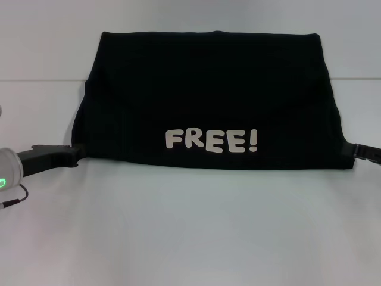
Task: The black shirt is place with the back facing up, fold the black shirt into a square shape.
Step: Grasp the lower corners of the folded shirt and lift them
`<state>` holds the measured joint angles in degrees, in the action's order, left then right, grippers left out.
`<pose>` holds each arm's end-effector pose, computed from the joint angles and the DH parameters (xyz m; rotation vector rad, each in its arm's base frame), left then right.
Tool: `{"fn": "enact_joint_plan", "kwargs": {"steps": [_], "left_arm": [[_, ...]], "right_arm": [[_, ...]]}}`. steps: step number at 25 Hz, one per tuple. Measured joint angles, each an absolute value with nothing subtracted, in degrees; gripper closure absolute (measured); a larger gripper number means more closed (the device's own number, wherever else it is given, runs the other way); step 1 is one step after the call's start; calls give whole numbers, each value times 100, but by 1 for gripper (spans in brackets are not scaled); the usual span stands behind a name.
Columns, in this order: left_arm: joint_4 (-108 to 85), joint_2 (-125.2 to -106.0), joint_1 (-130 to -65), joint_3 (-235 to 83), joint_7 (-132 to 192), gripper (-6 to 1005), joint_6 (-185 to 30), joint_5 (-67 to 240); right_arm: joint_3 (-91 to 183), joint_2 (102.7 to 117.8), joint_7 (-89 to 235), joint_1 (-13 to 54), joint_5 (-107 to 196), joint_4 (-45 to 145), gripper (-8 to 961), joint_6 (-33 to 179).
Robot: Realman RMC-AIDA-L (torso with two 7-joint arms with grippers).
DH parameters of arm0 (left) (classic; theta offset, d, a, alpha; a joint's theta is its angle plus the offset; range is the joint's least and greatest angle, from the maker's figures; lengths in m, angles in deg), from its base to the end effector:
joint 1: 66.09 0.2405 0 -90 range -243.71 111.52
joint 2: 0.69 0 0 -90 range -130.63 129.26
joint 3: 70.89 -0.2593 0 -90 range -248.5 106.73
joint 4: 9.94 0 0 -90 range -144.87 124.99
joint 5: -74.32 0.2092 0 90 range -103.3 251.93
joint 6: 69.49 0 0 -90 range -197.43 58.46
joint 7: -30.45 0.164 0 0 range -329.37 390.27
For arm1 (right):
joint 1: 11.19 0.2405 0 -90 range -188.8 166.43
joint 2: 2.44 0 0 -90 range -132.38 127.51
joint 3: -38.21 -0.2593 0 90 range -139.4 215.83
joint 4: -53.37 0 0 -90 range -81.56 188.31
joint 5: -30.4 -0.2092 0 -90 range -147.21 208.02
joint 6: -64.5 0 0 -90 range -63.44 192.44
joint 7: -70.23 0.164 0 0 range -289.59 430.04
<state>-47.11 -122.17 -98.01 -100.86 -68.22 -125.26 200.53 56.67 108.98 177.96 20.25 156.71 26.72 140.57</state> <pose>-0.3365 0.3909 -0.0048 -2.0941 -1.1545 -0.3769 0.3435 0.3627 0.0355 -2.0969 1.5072 0.7095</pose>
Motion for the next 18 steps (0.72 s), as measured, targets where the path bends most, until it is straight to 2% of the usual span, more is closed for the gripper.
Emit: {"fn": "enact_joint_plan", "kwargs": {"steps": [9, 18], "left_arm": [[-4730, -12194, -9839, -10095, -6825, 997, -12571, 20091], [-4705, -12177, -9912, -10093, -6825, 996, -12564, 20179]], "right_arm": [[5791, 10882, 17828, 2124, 15689, 2647, 330, 13612], [6404, 11092, 18067, 2284, 15688, 2674, 329, 12827]]}}
